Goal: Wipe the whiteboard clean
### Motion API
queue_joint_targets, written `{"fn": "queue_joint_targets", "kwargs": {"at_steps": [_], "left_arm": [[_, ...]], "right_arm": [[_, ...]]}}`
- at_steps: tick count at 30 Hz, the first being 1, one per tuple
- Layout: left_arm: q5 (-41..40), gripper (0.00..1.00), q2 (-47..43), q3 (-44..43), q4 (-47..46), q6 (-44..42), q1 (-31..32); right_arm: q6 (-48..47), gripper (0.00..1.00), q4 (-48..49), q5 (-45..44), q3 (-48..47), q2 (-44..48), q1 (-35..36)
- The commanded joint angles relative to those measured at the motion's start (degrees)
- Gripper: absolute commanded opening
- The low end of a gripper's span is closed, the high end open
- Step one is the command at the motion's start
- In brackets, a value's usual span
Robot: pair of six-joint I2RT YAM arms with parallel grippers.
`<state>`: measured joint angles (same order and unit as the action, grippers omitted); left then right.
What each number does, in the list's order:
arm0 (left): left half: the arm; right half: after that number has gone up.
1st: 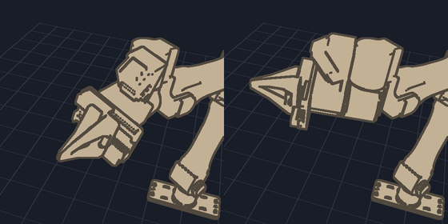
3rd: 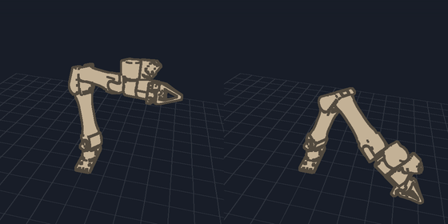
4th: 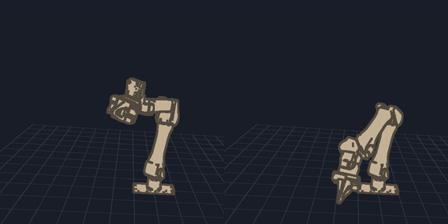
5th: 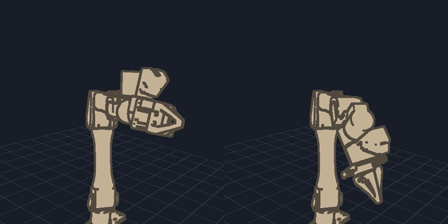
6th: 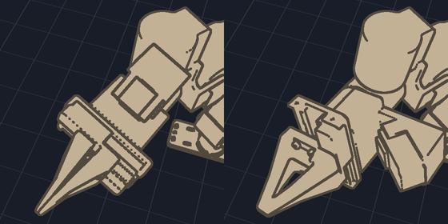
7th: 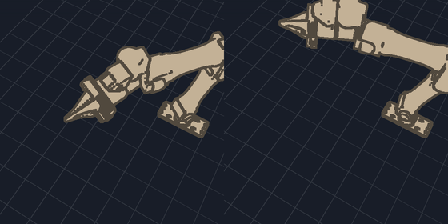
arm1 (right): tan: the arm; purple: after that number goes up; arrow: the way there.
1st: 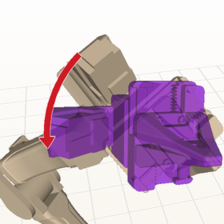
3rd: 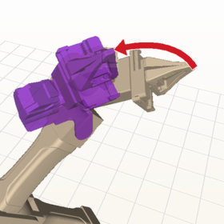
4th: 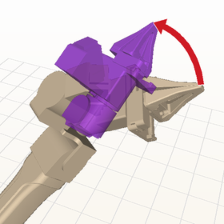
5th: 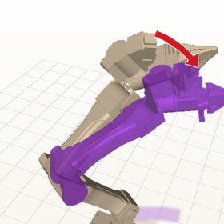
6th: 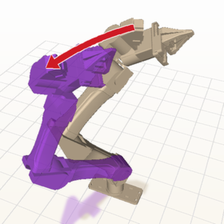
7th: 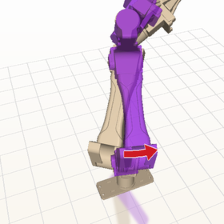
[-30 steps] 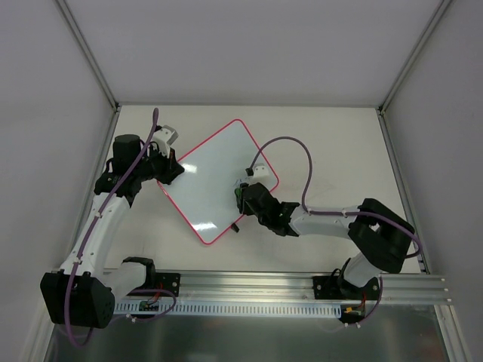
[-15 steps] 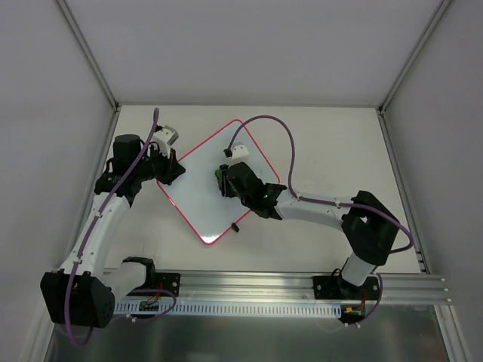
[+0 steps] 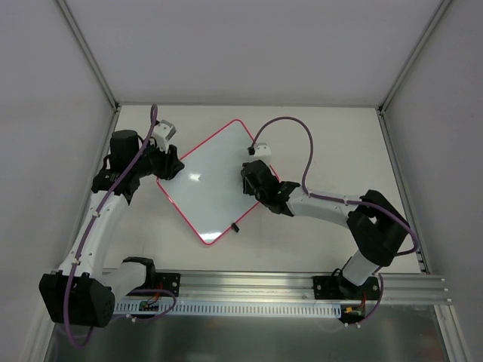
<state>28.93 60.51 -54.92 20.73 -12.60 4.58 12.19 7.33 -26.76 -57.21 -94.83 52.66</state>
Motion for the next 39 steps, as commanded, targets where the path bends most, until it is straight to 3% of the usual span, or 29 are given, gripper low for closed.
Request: {"fn": "queue_joint_targets", "kwargs": {"at_steps": [1, 10, 17, 20, 21, 24, 25, 27, 35, 39], "left_arm": [[-3.87, 0.43, 0.92, -4.67, -0.52, -1.11, 0.69], [-3.53, 0.64, 7.51, -7.57, -0.34, -2.69, 0.43], [0.95, 0.63, 12.69, -8.45, -0.16, -2.69, 0.34], [3.75, 0.52, 13.67, -8.8, -0.08, -2.6, 0.34], [4.55, 0.42, 13.93, -8.72, 0.01, -2.6, 0.34], [6.93, 0.25, 13.93, -8.19, 0.1, -2.6, 0.26], [7.37, 0.12, 13.76, -8.02, 0.1, -2.78, 0.34], [8.07, 0.0, 13.49, -7.49, 0.19, -3.22, 0.34], [8.87, 0.0, 11.04, -5.56, 0.45, -6.12, 0.34], [8.6, 0.0, 10.51, -5.03, 0.71, -6.47, 0.34]], "right_arm": [[1.09, 0.0, -0.48, -0.66, 2.01, 2.89, -0.19], [1.26, 0.0, -0.48, 1.01, 5.35, 5.0, -0.28], [0.91, 0.0, -0.39, 2.42, 5.53, 5.62, -0.28], [0.82, 0.0, -0.39, 2.51, 5.62, 5.53, -0.28], [0.82, 0.0, -0.39, 2.42, 5.62, 5.53, -0.28], [0.3, 0.0, 0.14, 3.29, 4.83, 4.92, -0.28], [-0.14, 0.0, 0.31, 4.34, 4.31, 4.31, -0.28], [-0.67, 0.0, 0.23, 5.23, 2.64, 3.42, -0.19], [-0.76, 0.0, 0.31, 5.06, -7.82, -2.11, -0.02], [2.04, 0.0, 0.31, 5.4, -7.83, -3.7, -1.59]]}}
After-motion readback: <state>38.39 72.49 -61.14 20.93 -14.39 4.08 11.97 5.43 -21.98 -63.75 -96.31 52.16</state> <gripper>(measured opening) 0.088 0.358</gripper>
